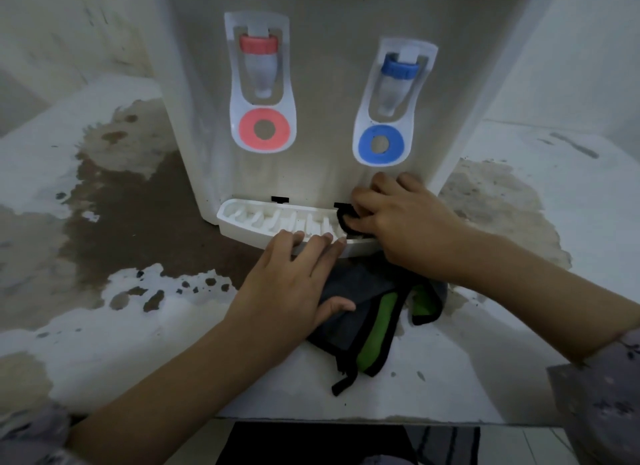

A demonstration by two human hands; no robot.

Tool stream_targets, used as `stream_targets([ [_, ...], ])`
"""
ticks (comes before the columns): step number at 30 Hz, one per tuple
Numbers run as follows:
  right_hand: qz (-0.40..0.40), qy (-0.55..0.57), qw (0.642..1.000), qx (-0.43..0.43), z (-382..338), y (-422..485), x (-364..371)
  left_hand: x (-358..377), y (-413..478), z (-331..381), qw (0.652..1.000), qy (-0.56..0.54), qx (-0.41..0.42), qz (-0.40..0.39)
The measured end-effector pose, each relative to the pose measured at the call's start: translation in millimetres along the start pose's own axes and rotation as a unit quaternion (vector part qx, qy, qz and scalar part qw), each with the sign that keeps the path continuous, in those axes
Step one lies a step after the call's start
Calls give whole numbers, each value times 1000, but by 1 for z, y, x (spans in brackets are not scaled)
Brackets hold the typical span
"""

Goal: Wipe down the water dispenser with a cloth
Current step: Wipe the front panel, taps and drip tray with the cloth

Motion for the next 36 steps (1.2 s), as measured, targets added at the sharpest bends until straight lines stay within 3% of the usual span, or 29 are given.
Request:
stream_targets([
  [8, 17, 62, 998, 25, 12, -13, -19, -1, 0, -1, 1000, -11, -5, 7],
  [13, 21, -67, 995, 76, 21, -19, -16, 1, 0, 0, 1000, -6, 3, 6],
  [26, -26, -108, 994, -12, -3, 5, 4, 5, 3, 2, 1000, 23, 19, -3],
  [30, -17, -50, 998, -34, -2, 3, -2, 5, 3, 1, 1000, 21, 17, -8],
  [36, -13, -83, 996, -10, 4, -8, 3, 6, 1, 1, 1000, 18, 21, -2],
])
Point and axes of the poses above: each hand's wrist, its own y-axis towards the middle knuckle, its own x-axis out of the palm, z = x × y, the point moved 9 cm from there along y, towards the middle knuckle, and after that the axes turned 12 degrees about x, right-handed, at the moved point
